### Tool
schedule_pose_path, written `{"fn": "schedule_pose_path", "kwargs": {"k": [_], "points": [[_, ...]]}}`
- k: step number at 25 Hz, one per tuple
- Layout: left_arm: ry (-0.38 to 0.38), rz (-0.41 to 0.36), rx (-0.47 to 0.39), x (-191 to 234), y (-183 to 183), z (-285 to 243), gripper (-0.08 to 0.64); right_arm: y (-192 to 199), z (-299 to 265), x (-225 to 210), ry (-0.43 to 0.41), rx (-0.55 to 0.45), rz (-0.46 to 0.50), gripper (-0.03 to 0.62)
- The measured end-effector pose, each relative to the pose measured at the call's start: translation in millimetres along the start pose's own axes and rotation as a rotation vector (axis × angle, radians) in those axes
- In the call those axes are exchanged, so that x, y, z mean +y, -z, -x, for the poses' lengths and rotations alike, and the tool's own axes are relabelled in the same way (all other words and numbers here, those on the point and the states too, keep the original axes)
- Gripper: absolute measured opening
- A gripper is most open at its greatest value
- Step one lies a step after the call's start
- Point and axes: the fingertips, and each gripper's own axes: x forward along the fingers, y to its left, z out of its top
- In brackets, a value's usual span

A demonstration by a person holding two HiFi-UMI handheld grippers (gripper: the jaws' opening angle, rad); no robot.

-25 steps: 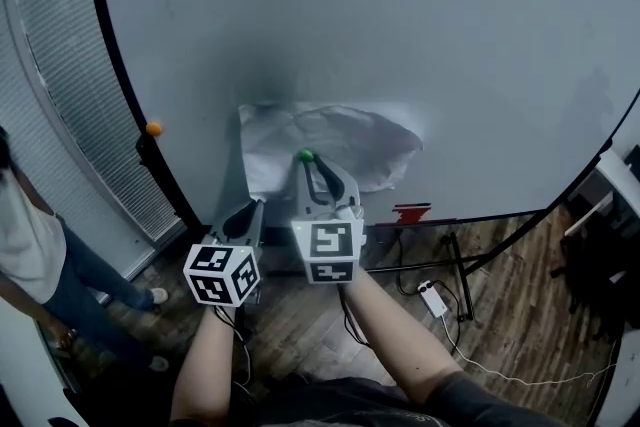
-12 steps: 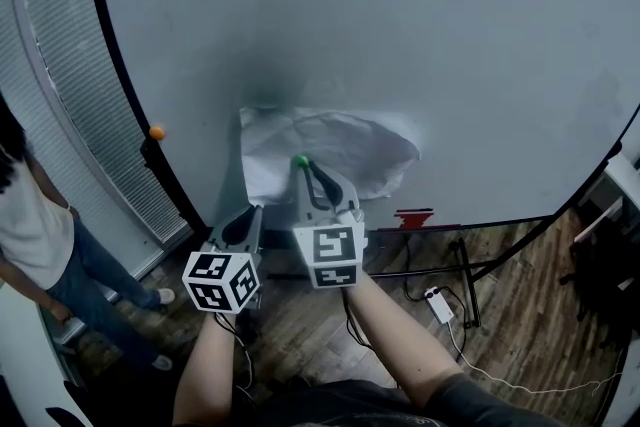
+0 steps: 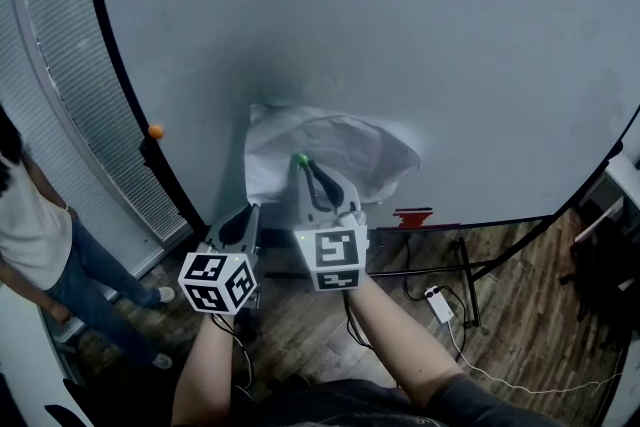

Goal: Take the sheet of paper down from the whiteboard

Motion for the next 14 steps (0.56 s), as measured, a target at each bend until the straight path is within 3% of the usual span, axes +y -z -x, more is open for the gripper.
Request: {"fn": "schedule_pose_path", "kwargs": {"k": [6, 14], "points": [[-0.01, 0.012, -0.022, -7.9, -6.8, 9.8, 0.012, -1.6, 26.7, -5.5, -0.007, -0.023, -0.036, 0.043], [-0.051, -0.004, 0.048, -38.1, 23.1, 29.9, 0.011, 13.9, 85.8, -26.4, -0.033, -0.013, -0.08, 0.043]]}}
